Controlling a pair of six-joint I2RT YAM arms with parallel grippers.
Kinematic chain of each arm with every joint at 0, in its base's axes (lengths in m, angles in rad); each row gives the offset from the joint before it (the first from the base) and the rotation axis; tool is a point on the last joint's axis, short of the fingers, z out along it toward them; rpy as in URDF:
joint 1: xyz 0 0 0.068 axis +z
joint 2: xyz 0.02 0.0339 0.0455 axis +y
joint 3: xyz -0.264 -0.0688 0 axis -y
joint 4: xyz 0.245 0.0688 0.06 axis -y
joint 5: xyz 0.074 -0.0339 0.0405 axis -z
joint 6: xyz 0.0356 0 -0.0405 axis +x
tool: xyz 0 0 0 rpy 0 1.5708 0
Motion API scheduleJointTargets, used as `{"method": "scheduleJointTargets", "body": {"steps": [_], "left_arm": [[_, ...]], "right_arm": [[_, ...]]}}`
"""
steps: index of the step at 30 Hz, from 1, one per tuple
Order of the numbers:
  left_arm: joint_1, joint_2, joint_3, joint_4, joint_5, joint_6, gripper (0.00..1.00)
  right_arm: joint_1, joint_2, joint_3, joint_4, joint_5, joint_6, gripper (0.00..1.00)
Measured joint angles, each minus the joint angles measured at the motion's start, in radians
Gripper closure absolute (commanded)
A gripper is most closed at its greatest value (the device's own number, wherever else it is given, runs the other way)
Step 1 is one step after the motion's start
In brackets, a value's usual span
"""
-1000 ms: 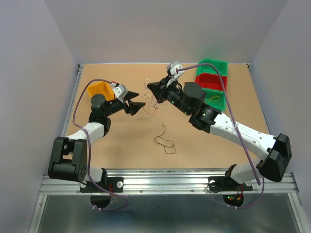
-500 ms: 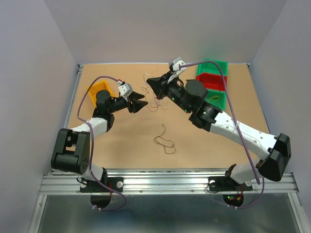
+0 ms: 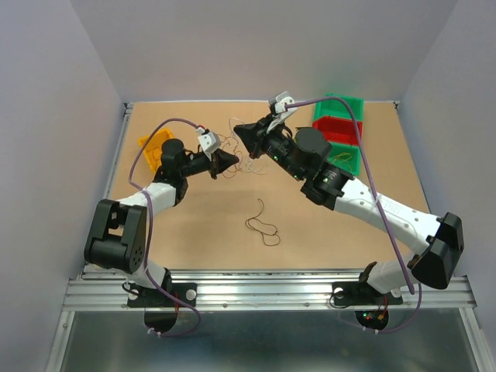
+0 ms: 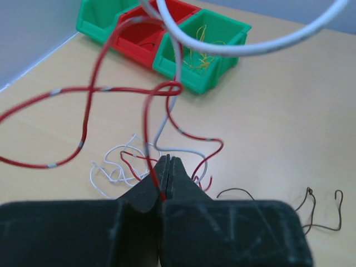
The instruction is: Untangle the cables
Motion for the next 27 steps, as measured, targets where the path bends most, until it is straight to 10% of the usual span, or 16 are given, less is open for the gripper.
{"method": "scheduleJointTargets", "body": {"steps": [27], "left_arm": [[0.019,0.163,0.194,-0.310,-0.299,0.008,1.00]], "right_arm": [[-0.007,-0.222,0.269,0.066,0.408,-0.248,0.99]]}}
